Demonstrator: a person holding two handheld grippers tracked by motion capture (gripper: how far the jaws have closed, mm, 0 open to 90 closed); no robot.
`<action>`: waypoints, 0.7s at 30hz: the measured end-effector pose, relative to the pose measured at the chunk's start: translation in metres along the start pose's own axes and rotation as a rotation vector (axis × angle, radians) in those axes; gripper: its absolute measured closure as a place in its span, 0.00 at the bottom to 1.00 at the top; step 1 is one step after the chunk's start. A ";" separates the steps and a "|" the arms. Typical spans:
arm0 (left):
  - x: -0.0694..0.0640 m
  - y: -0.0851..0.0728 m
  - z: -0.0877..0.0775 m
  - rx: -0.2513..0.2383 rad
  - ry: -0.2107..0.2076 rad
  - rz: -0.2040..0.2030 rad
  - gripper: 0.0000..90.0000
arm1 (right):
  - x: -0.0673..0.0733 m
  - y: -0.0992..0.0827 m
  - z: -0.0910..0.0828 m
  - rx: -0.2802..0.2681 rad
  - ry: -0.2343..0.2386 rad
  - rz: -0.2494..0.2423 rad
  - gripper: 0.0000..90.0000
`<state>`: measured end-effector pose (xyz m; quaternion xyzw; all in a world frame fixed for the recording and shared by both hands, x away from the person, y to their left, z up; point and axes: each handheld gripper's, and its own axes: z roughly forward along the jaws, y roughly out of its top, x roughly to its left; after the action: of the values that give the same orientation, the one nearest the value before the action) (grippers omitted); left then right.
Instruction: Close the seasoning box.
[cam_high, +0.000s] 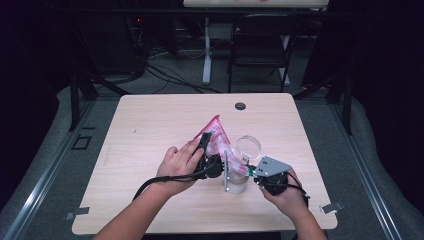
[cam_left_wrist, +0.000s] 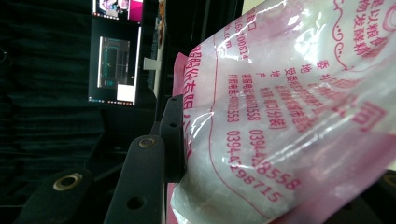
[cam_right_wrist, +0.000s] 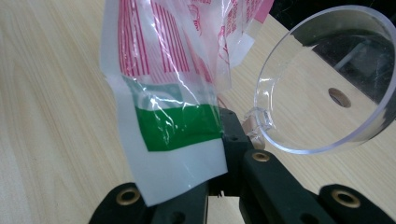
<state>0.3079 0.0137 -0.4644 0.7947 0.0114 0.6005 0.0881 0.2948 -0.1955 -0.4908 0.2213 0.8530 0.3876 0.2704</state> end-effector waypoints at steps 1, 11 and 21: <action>0.000 0.000 0.000 -0.001 0.002 0.000 0.73 | 0.000 0.000 0.000 0.000 0.000 0.000 1.00; 0.000 0.000 0.000 -0.003 0.002 0.003 0.73 | 0.000 0.000 0.000 0.001 0.003 -0.004 1.00; 0.000 0.000 0.000 -0.005 0.004 0.010 0.73 | 0.002 0.000 0.002 0.008 0.007 -0.005 1.00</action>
<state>0.3076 0.0142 -0.4642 0.7932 0.0064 0.6026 0.0871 0.2948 -0.1934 -0.4928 0.2189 0.8561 0.3842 0.2676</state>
